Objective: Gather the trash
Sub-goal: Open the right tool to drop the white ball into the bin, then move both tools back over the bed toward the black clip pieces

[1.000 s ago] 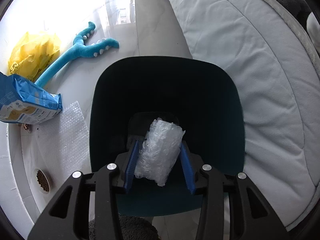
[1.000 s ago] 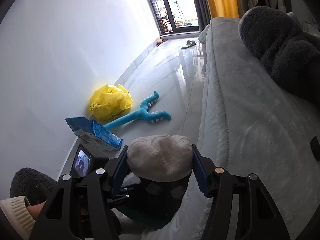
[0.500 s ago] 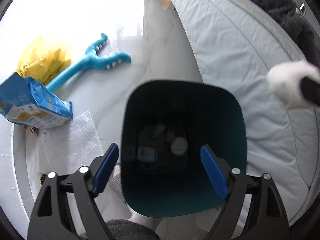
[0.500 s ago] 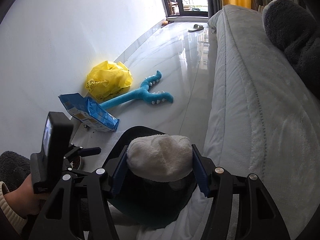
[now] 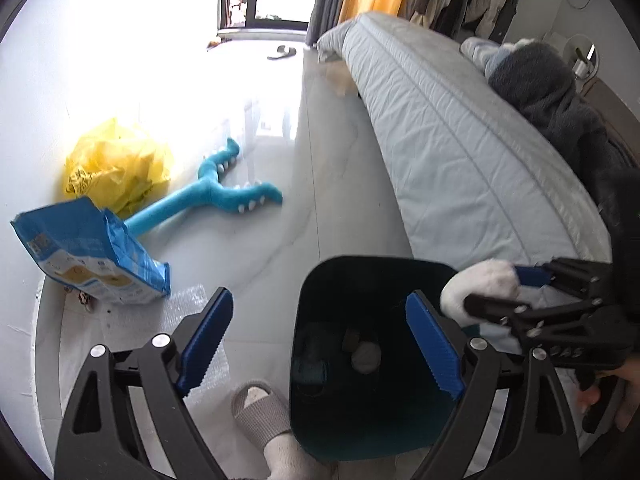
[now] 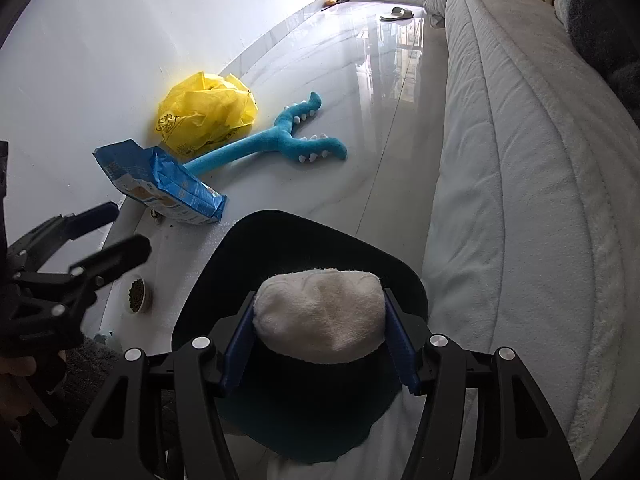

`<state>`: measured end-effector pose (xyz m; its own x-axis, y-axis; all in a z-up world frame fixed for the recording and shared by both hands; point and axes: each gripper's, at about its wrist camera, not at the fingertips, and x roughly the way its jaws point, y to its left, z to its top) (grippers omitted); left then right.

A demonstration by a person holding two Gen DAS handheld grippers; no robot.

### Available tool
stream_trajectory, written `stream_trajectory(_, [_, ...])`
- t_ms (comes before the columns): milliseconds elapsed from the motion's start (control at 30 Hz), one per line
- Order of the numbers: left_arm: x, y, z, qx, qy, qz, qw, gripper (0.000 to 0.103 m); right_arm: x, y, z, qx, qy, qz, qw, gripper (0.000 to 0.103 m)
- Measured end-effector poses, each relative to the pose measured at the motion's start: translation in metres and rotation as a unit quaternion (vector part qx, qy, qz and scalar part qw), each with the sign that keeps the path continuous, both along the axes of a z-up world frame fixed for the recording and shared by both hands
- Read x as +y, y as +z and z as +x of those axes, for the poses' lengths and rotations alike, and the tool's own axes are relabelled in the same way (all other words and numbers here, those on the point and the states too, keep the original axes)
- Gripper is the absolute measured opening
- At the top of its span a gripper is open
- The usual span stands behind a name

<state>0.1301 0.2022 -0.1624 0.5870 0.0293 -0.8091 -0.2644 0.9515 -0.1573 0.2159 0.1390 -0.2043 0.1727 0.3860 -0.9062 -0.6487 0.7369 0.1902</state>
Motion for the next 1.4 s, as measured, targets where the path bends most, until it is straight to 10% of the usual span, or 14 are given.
stream_trajectory(500, [0.0,0.048,-0.009,-0.103,-0.009,0.004,0.9946,0.094,0.024,-0.031,-0.011,0.027,0.036,-0.059,0.997,0.063])
stream_trajectory(700, [-0.002,0.065,-0.012,-0.126,-0.007,0.005,0.992,0.094,0.023,-0.03,-0.013,0.036,0.038,-0.065,0.997,0.081])
stream_trajectory(1400, [-0.059,0.117,-0.012,-0.194,-0.047,0.031,0.9793,0.095,-0.059,0.074,-0.01,-0.061,-0.015,0.088,0.994,0.085])
